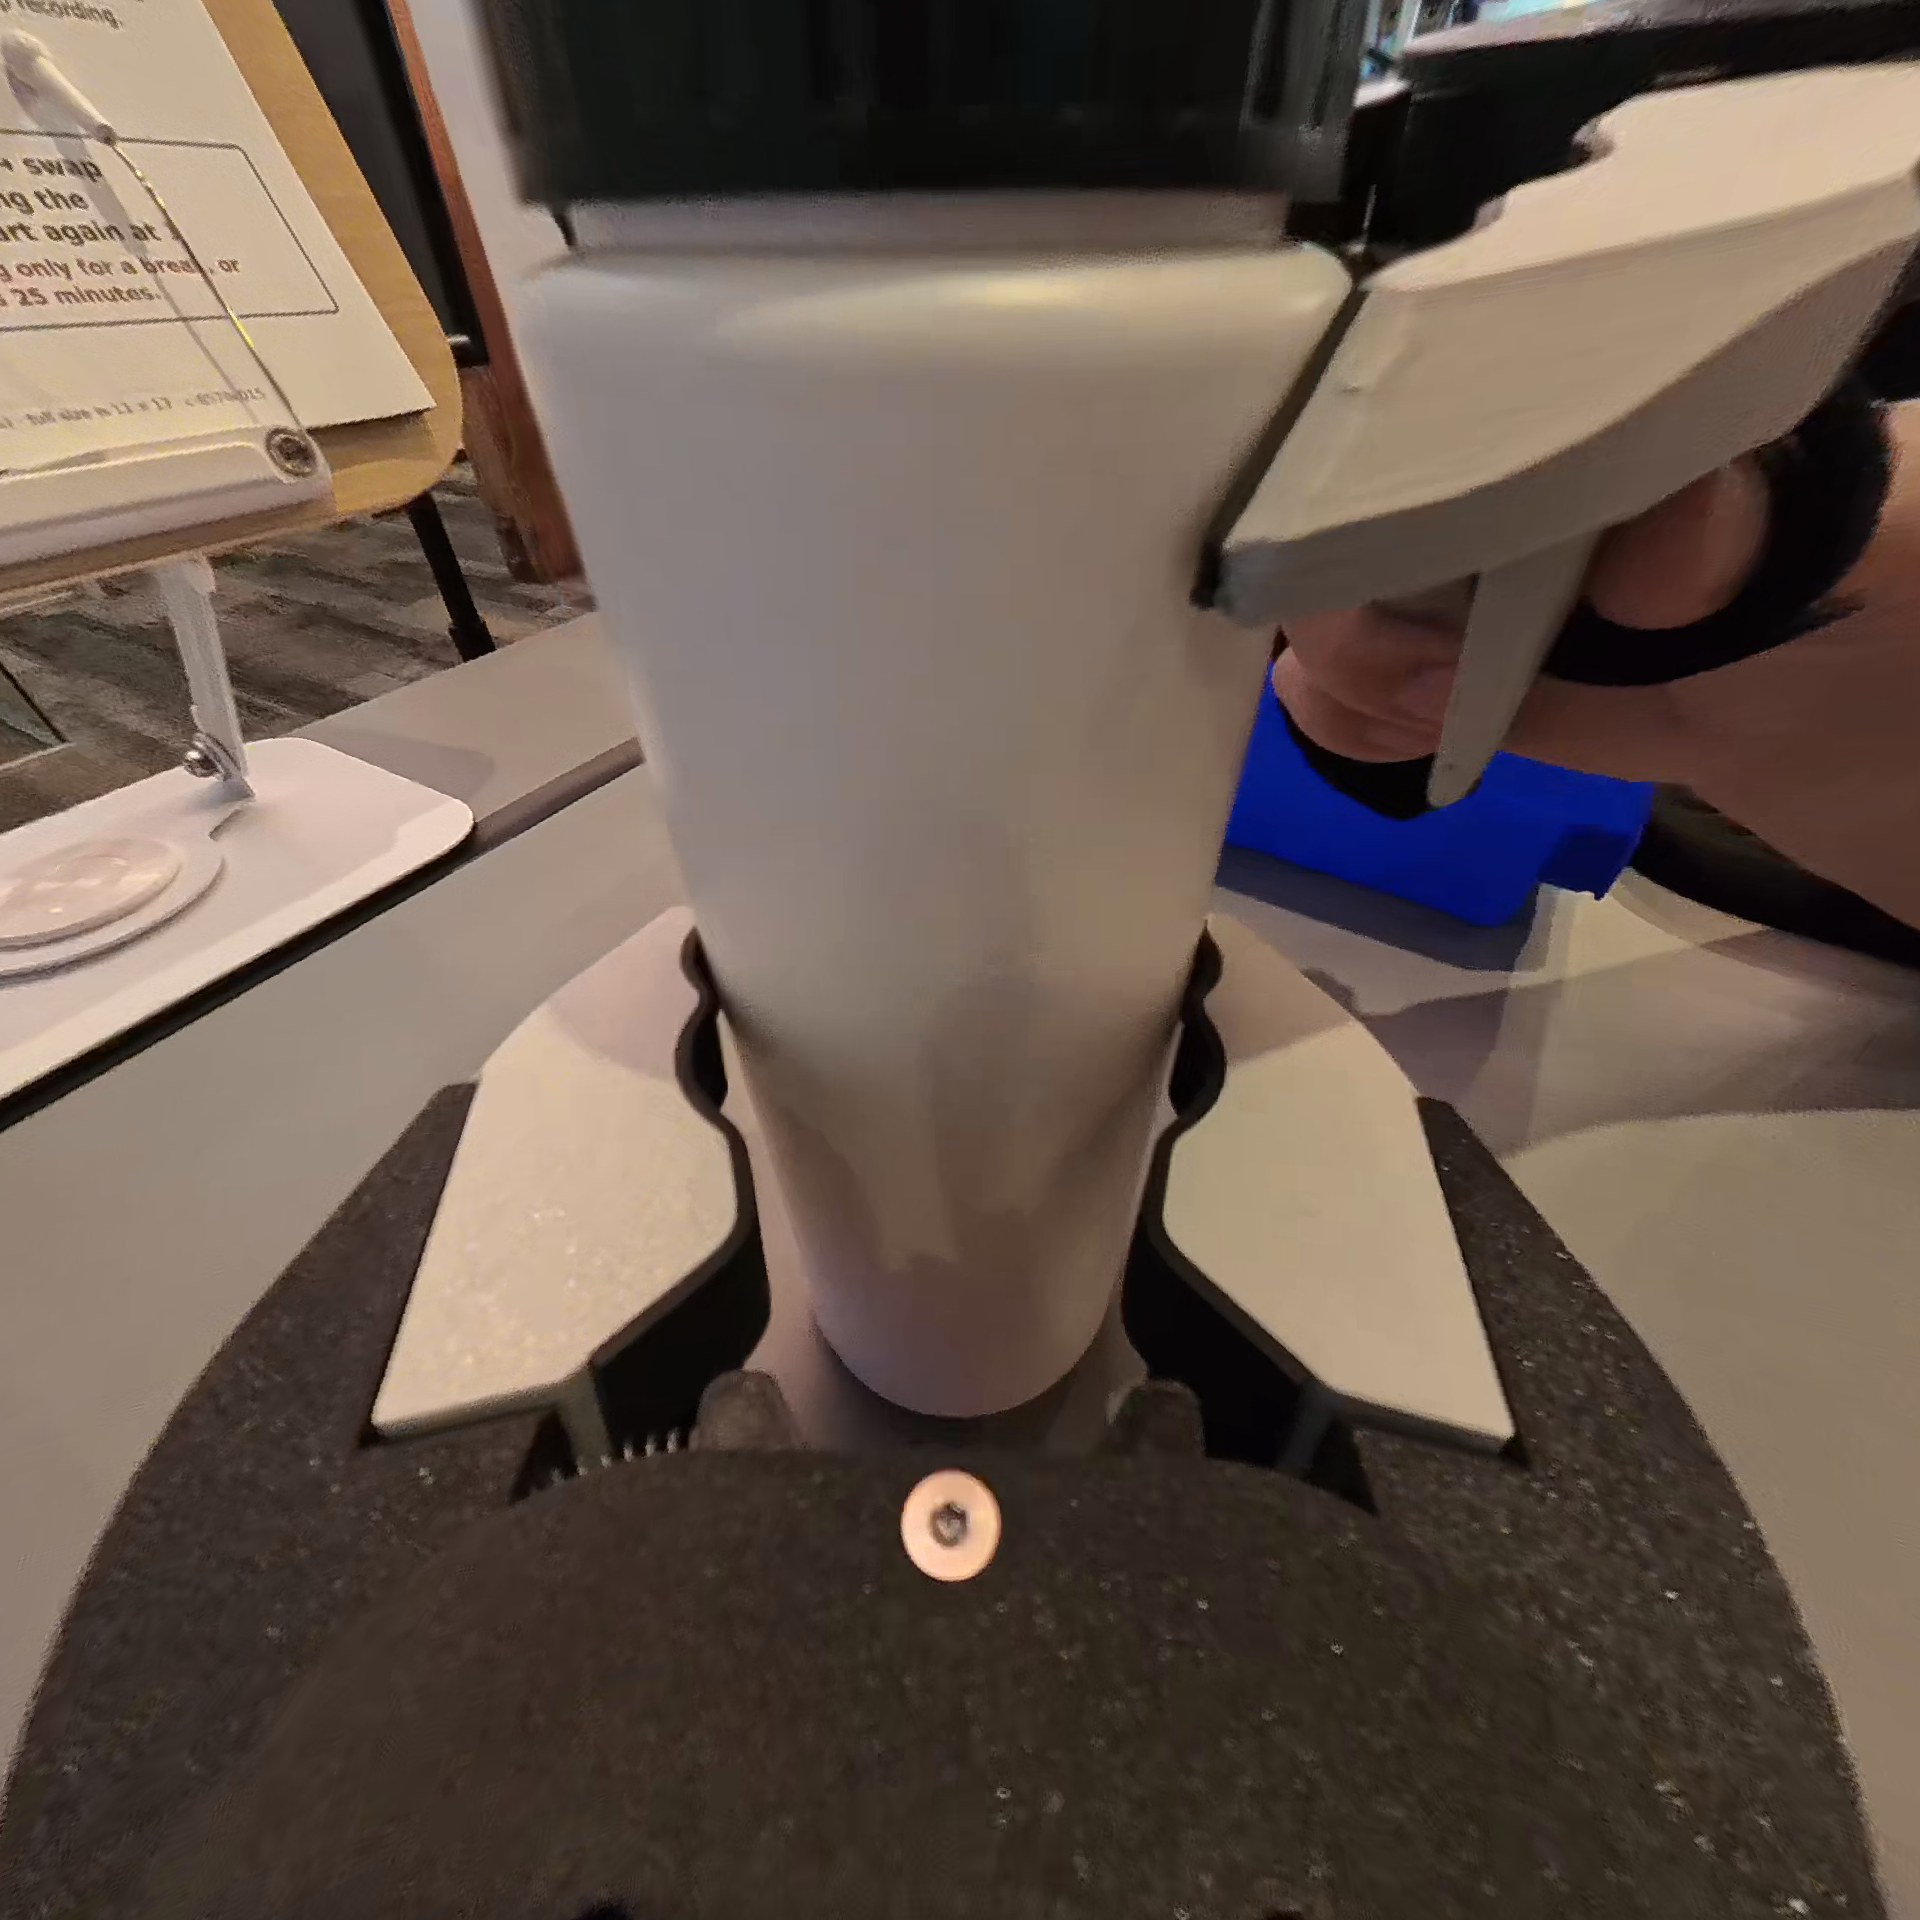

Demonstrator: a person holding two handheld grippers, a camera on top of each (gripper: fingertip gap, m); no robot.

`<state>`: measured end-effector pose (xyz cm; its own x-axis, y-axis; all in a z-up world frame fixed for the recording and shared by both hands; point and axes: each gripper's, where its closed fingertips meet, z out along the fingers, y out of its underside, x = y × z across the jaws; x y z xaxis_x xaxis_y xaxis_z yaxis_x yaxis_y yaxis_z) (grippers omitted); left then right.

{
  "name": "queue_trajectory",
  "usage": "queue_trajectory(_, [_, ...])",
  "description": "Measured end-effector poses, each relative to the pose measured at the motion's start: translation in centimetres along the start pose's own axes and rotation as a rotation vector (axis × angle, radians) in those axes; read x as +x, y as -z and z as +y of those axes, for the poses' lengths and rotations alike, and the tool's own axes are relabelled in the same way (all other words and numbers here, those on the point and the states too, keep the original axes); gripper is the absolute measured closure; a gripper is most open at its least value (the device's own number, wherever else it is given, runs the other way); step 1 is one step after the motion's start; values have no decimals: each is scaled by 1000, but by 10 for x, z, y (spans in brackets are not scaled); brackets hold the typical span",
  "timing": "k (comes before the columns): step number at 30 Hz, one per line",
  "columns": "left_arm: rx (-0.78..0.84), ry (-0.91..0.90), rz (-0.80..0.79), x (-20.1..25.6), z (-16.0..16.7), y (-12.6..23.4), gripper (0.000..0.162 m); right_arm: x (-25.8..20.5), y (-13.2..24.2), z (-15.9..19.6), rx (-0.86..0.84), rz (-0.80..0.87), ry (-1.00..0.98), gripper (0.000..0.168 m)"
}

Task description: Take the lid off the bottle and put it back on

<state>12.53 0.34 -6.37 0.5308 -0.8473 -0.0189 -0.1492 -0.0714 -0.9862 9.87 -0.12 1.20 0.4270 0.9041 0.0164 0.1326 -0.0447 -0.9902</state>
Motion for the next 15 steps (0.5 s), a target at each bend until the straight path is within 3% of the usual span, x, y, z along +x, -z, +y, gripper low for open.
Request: queue_trajectory(15, [23,40,14,1,-1,1,80,1,7,-8,-16,-15,-12,87])
